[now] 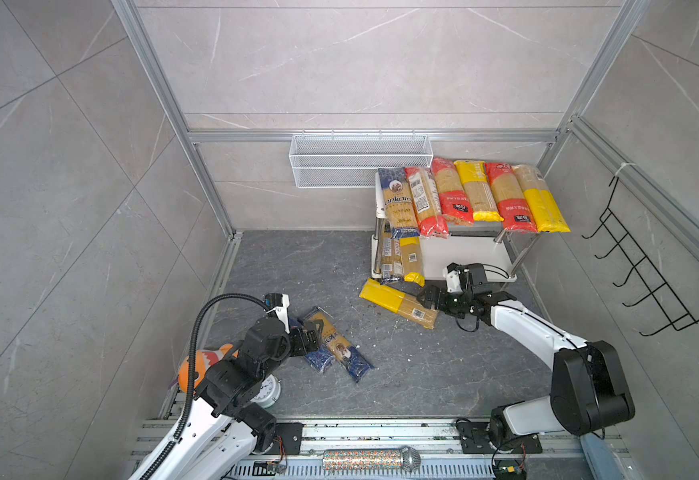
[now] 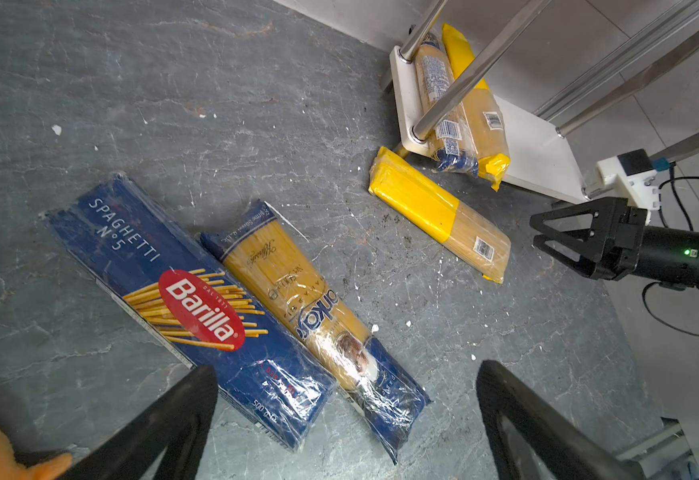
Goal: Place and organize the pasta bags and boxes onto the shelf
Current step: 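Draw the right gripper back down to the remaining yellow-banded bag, then lower the right gripper onto the yellow-banded bag and close it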
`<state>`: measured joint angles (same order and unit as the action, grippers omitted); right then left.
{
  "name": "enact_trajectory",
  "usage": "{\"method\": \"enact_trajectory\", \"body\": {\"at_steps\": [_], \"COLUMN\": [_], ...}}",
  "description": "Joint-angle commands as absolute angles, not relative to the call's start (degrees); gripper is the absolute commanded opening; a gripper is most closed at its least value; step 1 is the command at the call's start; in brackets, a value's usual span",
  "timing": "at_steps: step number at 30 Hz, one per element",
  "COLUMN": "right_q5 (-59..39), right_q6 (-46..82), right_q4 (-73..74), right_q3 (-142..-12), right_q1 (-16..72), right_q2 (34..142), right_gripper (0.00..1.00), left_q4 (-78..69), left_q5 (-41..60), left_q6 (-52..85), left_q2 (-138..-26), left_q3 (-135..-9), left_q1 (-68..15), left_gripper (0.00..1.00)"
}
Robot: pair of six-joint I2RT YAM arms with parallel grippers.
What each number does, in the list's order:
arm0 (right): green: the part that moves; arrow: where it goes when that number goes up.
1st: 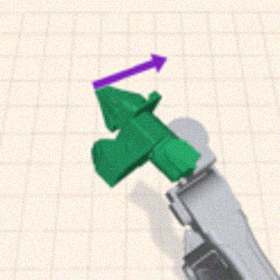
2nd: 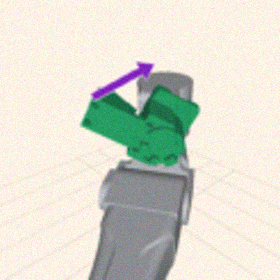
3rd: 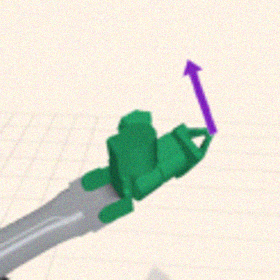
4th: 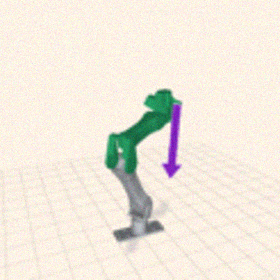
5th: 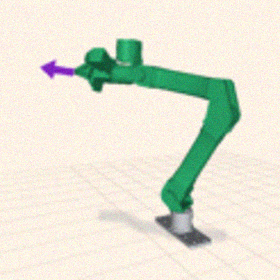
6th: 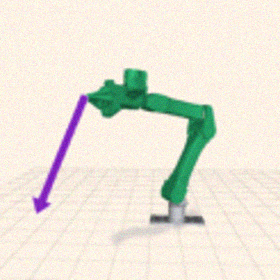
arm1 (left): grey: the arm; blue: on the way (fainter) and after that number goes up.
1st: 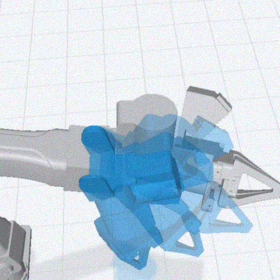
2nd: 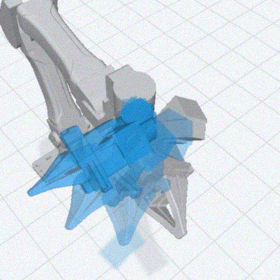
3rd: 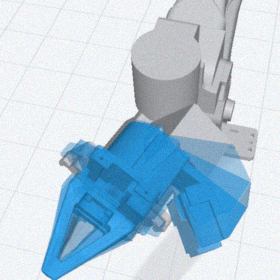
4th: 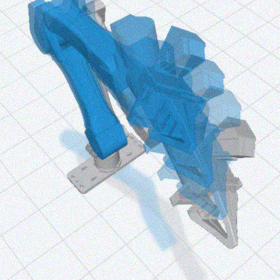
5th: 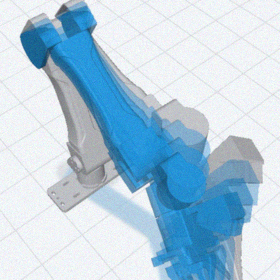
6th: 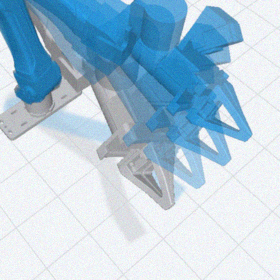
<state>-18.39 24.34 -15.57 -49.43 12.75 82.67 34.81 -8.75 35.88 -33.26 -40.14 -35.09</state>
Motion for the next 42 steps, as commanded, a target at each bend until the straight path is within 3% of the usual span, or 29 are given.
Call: {"method": "enact_trajectory", "body": {"at_steps": [1, 12, 27, 42], "right_q5": [-16.68, -12.94, -14.24, -10.70], "right_q6": [22.09, 19.36, 19.24, 20.79], "right_q4": [-15.92, -11.43, -6.42, -14.36], "right_q3": [-46.92, -47.41, -48.52, -46.67], "right_q1": [13.23, 13.27, 14.30, 30.46], "right_q2": [81.40, 85.56, 93.41, 88.24], "right_gripper": [1.00, 1.00, 1.00, 1.00], "left_q4": [35.19, 37.67, 36.76, 37.39], "left_q5": [-7.80, -9.26, -10.90, -10.63], "left_q6": [37.69, 38.62, 37.24, 37.04], "left_q2": [-30.93, -27.86, -31.82, -29.38], "left_q3": [-39.58, -39.46, -40.47, -39.82], "left_q1": [-35.02, -35.06, -35.00, -35.00], "left_gripper": [1.00, 1.00, 1.00, 1.00]}}
